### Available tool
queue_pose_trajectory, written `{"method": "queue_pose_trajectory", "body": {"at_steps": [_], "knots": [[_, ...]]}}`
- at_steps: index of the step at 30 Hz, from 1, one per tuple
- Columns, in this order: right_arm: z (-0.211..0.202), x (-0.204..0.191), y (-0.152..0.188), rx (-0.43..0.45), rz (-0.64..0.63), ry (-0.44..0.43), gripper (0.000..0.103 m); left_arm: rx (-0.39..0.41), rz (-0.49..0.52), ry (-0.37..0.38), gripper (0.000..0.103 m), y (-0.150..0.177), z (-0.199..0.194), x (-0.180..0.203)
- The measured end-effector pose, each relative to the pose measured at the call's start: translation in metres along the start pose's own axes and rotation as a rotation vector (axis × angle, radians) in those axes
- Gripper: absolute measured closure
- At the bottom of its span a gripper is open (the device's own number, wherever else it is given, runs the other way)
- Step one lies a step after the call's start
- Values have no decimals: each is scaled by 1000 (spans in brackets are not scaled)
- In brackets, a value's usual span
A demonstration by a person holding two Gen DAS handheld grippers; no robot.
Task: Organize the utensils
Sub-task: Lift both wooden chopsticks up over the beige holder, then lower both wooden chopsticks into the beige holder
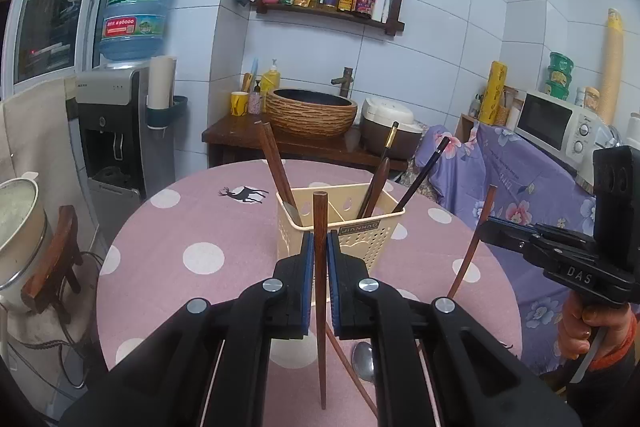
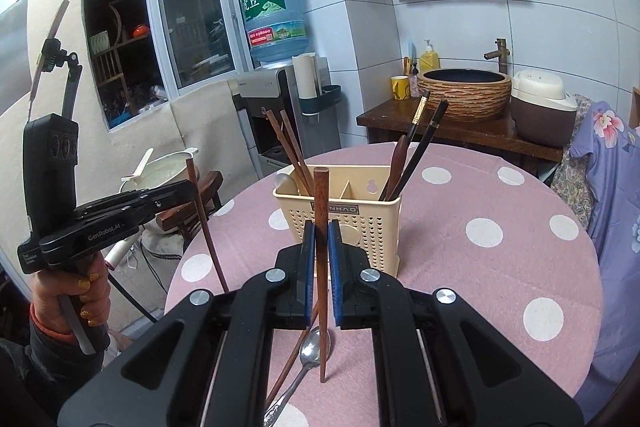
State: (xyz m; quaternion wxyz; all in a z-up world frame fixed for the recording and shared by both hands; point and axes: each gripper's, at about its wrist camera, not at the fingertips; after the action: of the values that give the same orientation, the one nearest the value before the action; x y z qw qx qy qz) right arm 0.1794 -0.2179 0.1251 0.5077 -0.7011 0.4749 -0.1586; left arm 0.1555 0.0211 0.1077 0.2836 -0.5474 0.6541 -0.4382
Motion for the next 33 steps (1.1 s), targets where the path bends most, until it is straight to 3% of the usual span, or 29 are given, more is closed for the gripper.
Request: {"method": "queue_pose_trajectory", "body": {"at_steps": [20, 27, 33], "knots": [[-8, -12, -33, 17, -32, -29, 96, 57, 63, 60, 95, -35, -17, 16], [-18, -22, -75, 58, -80, -17, 96, 115, 78, 89, 95, -79, -26, 26], [-26, -28, -133, 165, -106, 42, 96, 184, 71, 72, 95, -134, -28, 36]]}}
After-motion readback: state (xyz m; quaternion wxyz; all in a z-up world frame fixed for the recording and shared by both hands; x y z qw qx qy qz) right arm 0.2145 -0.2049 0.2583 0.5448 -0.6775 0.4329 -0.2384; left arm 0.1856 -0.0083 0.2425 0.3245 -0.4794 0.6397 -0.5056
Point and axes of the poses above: each gripper's, at about its wrist camera, not at the fingertips, and z roughly the way its jaws point, x to its right, y to its underside, and after that the axes turned 5 degrees about -y, right-handed
